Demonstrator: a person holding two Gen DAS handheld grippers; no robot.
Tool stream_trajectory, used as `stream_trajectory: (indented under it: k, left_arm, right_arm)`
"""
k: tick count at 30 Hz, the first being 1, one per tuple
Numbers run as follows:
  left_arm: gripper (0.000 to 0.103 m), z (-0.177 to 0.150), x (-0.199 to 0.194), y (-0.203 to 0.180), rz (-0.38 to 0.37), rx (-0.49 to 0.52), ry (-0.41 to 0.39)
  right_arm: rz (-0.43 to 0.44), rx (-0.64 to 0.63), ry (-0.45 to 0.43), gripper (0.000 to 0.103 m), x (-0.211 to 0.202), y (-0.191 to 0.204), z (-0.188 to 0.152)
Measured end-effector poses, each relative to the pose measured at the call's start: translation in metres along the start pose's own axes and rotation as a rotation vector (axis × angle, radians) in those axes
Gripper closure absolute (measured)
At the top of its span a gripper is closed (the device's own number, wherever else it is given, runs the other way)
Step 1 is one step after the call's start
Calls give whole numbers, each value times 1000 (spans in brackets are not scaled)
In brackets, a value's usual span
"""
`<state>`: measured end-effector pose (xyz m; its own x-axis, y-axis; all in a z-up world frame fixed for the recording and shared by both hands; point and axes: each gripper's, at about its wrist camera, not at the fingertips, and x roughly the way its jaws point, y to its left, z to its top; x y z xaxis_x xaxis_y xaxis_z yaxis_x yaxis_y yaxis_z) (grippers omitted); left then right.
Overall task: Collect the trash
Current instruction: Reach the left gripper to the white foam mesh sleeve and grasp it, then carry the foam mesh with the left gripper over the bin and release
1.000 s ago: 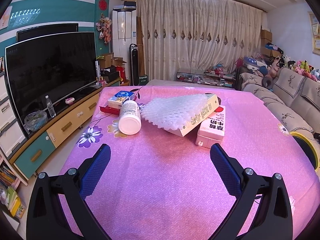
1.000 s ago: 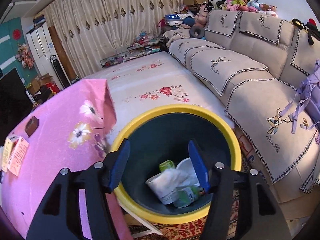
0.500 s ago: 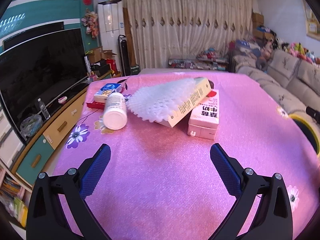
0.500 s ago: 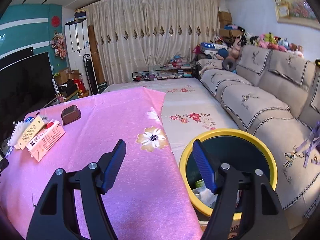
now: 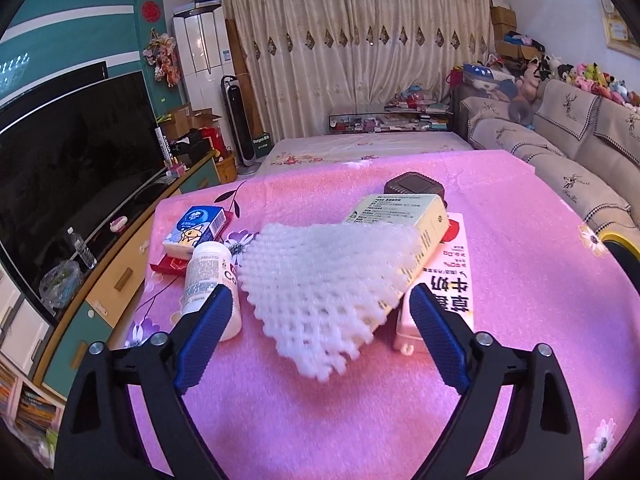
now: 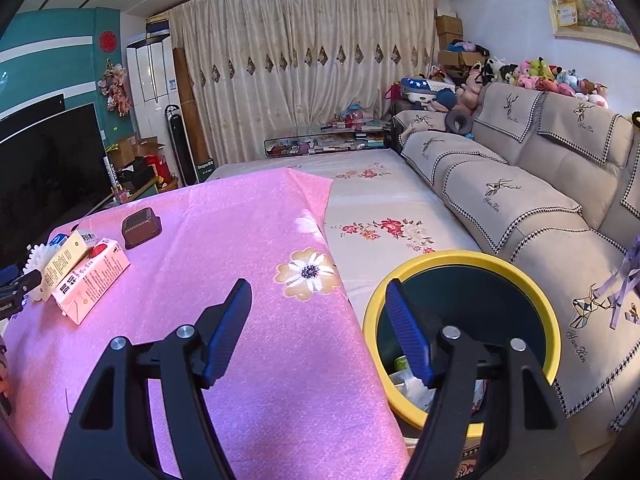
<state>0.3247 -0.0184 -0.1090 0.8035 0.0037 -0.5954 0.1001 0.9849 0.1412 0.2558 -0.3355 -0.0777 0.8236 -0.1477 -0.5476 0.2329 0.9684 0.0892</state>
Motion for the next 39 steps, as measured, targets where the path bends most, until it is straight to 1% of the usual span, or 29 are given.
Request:
stream_trajectory:
  k: [1, 3, 7, 9, 11, 13, 14, 17, 18, 20, 25, 27, 28, 29, 32, 35, 37, 39]
  left_arm:
    - [20, 2, 4, 1, 2, 5, 6]
    - [30, 5, 10, 0, -6, 11, 12]
    - [49, 7, 12, 3, -52, -1, -8]
    - [64, 9, 9, 5, -72, -13, -18]
    - [70, 11, 3, 4, -62, -6, -42]
    - [74, 13, -6, 3, -52, 9, -67]
    - [78, 15, -11, 3, -47, 17, -83]
    - [79, 22, -28, -1, -11, 40, -124]
    - [83, 25, -34, -3, 2, 48, -136]
    - [85, 30, -46, -6, 19, 58, -152]
    - [85, 43, -80, -14, -4, 69, -180]
    - [85, 46, -94, -22, -25, 84, -187]
    - [85, 47, -100, -26, -40, 90, -189]
    - [85, 49, -105, -29, -54, 94, -190]
    - [85, 54, -120, -45, -125, 109, -192]
    - [85, 58, -127, -65, -193, 130, -189]
    - [85, 60, -132, -85, -245, 149, -184]
    - [85, 61, -135, -109, -308, 171, -180]
  right_arm:
    - [2, 6, 4, 37, 1, -1, 1]
    - [5, 19, 12, 37, 3, -3, 2]
    - [4, 37, 23, 37, 6, -6, 1]
    - [5, 33, 26, 37, 7, -5, 2]
    - [4, 27, 26, 37, 7, -4, 3]
    - [1, 22, 24, 37, 6, -2, 2]
    - [1, 22, 23, 37, 6, -2, 2]
    - [2, 26, 24, 37, 6, -2, 2]
    - [3, 29, 25, 37, 6, -2, 2]
    - [3, 34, 26, 37, 6, -3, 2]
    - [-3, 28, -10, 37, -2, -1, 2]
    - [-1, 16, -49, 37, -11, -1, 1]
    - [-16, 2, -60, 37, -16, 0, 0]
    - [-17, -2, -60, 37, -20, -2, 1]
    - [21, 24, -54, 37, -38, -14, -2]
    - [0, 28, -72, 37, -59, -30, -5]
    - [-14, 38, -80, 37, -72, -43, -8]
    - [-46, 49, -89, 37, -84, -58, -13]
